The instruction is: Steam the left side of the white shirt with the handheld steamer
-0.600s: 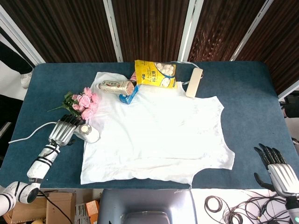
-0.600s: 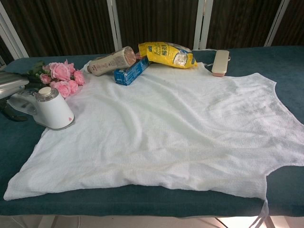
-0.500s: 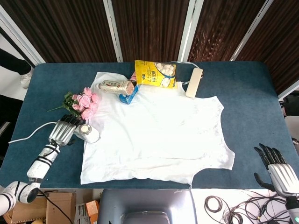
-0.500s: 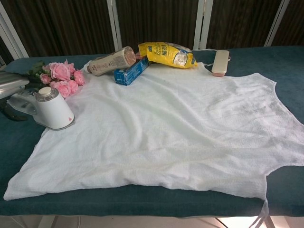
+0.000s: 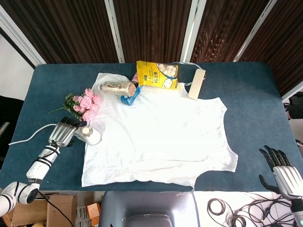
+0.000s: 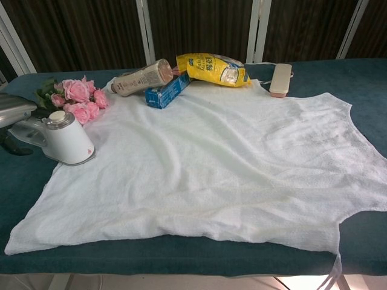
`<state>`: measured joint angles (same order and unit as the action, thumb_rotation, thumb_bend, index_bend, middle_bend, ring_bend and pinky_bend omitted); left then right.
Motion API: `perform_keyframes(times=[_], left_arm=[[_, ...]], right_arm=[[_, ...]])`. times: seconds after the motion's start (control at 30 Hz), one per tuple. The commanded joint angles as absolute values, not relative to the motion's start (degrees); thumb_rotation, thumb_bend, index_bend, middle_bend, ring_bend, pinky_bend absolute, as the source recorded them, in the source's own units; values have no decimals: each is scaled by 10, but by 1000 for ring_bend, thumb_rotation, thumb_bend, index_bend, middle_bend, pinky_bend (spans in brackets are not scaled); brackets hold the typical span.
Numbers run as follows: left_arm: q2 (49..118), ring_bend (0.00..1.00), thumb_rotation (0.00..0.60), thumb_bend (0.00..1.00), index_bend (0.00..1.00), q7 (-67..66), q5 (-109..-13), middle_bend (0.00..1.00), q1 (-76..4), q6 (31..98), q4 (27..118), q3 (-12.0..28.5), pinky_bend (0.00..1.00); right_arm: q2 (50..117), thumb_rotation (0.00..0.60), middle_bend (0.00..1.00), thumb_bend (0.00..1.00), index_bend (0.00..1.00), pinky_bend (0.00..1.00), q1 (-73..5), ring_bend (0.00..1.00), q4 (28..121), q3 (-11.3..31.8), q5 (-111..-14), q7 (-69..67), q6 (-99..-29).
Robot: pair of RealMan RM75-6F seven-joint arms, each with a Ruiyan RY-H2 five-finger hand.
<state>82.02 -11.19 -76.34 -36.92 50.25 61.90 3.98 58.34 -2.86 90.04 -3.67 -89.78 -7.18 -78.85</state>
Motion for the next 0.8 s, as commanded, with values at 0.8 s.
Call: perform_keyframes(times=[0.8], left_arm=[[856, 453, 600, 338, 741, 96, -871, 588, -388, 540, 513, 2, 355]], right_arm=[[585, 600, 0, 363, 0, 0, -25, 0, 899, -34, -888, -67, -786]])
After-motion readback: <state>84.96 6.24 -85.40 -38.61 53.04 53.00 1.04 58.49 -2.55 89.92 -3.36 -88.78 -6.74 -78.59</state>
